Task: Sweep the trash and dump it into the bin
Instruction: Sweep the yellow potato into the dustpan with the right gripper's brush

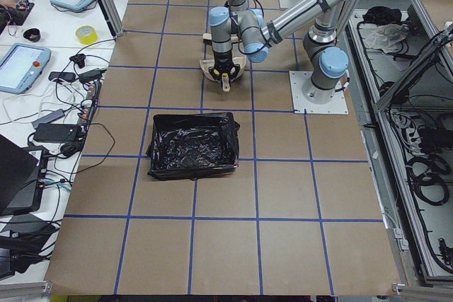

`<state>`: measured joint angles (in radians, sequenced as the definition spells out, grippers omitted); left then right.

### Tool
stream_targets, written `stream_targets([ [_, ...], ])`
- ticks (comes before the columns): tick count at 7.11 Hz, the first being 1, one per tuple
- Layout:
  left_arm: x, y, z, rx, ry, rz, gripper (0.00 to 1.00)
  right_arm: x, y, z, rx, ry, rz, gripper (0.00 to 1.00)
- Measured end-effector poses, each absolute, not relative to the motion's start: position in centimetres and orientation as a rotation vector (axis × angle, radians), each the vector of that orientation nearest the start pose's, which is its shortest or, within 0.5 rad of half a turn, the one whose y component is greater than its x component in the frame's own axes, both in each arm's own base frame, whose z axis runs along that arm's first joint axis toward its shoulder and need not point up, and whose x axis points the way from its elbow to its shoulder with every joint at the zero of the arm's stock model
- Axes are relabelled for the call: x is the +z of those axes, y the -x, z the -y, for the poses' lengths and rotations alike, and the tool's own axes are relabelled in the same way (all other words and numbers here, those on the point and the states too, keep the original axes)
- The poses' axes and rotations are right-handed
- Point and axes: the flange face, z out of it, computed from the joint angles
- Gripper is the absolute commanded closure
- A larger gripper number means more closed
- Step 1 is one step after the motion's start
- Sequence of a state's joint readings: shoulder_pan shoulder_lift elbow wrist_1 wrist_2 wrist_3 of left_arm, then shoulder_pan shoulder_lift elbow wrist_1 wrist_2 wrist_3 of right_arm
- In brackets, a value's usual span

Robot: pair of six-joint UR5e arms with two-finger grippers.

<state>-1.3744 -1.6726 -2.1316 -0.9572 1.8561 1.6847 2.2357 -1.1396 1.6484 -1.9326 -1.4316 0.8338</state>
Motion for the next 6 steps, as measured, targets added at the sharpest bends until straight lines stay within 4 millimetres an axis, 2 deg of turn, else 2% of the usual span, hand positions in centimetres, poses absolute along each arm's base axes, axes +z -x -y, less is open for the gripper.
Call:
stream_targets([
  [2,24.4,1.6,45.9,0.390,-2.033,-2.190,1.00,25.4,-51.6,39.1,0.341,-0.135,-2.984,0.98],
  [4,24.4,1.6,45.9,0.389,-2.033,-2.190,1.00,25.7,-53.7,40.5,0.354,-0.083,-2.910,0.98],
  [6,24.4,1.1,46.0,0.381,-2.023,-2.205,1.00,25.8,-53.1,41.0,0.319,-0.003,-2.985,0.96],
])
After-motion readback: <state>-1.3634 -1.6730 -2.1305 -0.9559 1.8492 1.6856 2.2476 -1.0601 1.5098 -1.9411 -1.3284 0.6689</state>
